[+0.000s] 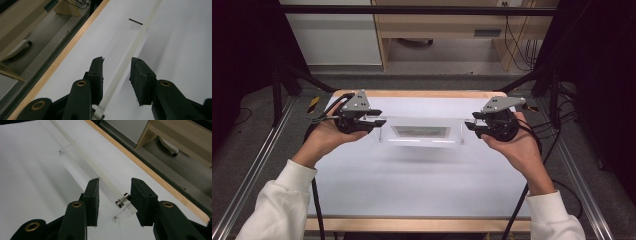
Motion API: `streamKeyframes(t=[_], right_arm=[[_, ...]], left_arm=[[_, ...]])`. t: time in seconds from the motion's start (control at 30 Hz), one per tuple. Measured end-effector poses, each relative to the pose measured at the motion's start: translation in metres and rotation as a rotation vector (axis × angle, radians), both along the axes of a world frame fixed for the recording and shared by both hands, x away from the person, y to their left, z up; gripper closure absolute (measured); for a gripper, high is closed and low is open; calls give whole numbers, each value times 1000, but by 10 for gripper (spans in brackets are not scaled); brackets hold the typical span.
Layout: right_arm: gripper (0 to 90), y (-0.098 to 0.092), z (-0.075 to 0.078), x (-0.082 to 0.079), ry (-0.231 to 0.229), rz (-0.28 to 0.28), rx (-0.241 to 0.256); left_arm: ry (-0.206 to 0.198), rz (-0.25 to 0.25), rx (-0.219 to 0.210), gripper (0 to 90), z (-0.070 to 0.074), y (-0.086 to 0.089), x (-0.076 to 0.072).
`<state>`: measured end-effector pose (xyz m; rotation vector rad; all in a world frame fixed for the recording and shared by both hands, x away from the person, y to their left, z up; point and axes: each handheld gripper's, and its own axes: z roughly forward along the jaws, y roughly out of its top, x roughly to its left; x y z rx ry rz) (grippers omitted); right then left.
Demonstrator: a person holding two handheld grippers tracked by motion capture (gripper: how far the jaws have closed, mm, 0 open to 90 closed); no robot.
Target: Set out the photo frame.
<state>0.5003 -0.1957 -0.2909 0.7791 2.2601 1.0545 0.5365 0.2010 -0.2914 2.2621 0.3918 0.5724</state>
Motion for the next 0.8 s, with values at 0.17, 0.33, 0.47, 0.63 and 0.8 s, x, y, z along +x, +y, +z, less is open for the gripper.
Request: streamKeyframes(t=[0.17,0.33,0.47,0.63,0.8], right_arm=[[587,-3,3,13,2,2,19],[579,-3,5,24,-4,-16,24],[576,-4,6,34,-4,-23,36],[570,-5,8,47,3,-33,50],[568,-6,8,57,5,-37,60]], left_arm=[[5,9,-18,622,1,0,8],[27,17,-30,612,5,0,20],[49,29,-44,603,7,0,31],[52,45,-50,591,9,-2,41],[39,70,-81,565,9,-2,46]])
